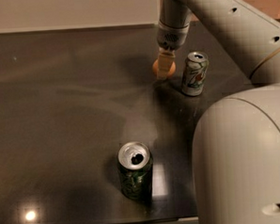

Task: Move orange near 7up can

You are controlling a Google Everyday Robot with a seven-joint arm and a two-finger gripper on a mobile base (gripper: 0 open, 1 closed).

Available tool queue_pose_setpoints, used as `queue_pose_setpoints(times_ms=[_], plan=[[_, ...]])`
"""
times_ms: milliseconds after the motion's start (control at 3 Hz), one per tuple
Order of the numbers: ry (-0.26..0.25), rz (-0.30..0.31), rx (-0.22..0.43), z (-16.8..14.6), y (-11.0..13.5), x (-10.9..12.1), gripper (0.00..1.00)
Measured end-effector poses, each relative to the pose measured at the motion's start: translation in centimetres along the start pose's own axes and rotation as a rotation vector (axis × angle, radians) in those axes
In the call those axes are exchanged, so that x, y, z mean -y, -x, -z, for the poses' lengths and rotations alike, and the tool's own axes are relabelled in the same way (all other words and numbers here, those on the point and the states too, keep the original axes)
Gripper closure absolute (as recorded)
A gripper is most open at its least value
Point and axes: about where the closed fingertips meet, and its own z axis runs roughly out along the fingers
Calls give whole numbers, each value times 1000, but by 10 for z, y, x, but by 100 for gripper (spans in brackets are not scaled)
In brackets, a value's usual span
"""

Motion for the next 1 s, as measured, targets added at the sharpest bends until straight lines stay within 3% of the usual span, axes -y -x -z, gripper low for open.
queue_pose_setpoints(times_ms=[667, 1000], plan=[[16, -86, -1, -8, -37, 12, 58], [30, -98, 10, -14, -39, 14, 35]])
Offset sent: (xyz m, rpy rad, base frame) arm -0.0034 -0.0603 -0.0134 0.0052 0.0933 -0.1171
